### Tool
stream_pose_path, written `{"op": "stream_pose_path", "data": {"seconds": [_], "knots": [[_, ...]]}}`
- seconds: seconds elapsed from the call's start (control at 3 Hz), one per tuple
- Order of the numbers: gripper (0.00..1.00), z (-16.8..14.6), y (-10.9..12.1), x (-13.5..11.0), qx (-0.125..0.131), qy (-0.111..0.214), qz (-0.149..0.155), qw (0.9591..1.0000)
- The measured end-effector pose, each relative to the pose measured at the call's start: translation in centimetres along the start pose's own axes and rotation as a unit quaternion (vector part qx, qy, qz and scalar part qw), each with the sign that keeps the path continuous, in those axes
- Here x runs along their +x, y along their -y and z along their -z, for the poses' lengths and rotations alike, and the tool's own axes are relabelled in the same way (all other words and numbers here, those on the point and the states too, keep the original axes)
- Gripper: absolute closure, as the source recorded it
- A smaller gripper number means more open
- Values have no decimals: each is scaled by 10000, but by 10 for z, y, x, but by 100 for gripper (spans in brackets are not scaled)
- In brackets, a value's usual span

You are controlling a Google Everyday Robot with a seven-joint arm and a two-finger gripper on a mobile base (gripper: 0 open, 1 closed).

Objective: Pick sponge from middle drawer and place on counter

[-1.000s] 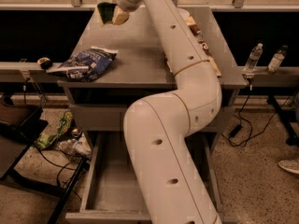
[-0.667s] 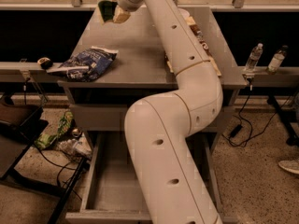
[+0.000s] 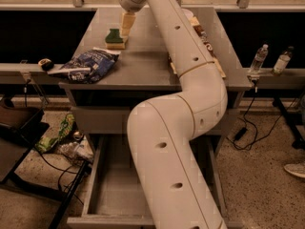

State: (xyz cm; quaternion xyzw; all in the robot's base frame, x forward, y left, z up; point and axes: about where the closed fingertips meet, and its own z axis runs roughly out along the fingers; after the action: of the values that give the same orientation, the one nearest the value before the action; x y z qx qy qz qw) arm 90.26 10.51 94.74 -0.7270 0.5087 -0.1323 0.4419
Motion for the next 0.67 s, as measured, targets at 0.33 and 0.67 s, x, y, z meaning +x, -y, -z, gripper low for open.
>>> {"op": "stream_pose_path", "data": {"seconds": [0.33,0.67], "knots": [[0,0,0,0,11,26,-14,10000],[0,53,35,8,408,-110,-83,9991]]}}
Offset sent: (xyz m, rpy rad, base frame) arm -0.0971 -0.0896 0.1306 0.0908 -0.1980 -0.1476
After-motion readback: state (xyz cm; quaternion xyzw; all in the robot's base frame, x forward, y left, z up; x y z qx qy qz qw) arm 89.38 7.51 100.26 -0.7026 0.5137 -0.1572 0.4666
